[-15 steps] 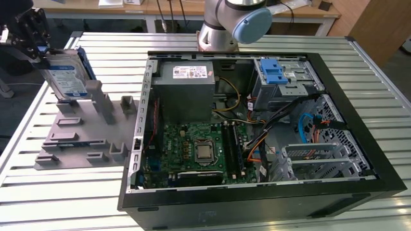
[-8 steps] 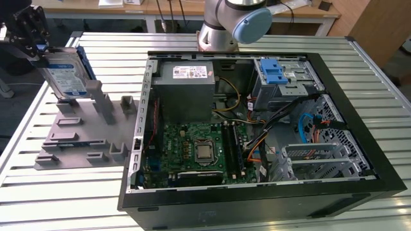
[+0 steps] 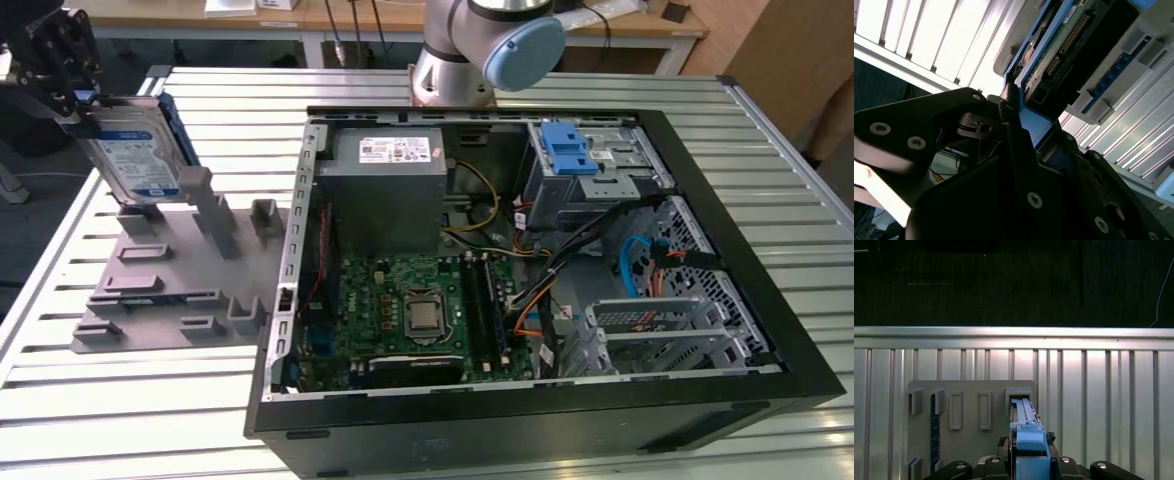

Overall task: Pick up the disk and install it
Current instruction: 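Pick up the disk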

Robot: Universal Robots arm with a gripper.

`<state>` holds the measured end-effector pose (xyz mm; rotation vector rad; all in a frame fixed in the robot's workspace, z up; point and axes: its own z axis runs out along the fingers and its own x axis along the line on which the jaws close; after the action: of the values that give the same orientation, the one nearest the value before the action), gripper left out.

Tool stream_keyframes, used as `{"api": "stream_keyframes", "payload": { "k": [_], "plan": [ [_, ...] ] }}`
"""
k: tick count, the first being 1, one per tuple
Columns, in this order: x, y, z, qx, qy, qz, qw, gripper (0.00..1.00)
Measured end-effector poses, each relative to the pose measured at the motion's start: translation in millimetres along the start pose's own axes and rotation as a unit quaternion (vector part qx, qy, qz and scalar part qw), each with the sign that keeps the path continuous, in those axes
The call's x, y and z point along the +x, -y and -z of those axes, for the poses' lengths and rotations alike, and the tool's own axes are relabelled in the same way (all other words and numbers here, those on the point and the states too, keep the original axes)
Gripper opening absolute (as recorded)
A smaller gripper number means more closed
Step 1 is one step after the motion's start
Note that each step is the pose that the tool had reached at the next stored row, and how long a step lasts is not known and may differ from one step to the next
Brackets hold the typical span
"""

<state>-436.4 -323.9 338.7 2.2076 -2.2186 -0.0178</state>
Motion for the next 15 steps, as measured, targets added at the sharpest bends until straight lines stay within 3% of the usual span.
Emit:
{"api": "stream_keyframes", "payload": {
  "k": [15],
  "plan": [
    [0.0,0.0,2.0,0.0,0.0,0.0,1.0,0.36]
  ]
}}
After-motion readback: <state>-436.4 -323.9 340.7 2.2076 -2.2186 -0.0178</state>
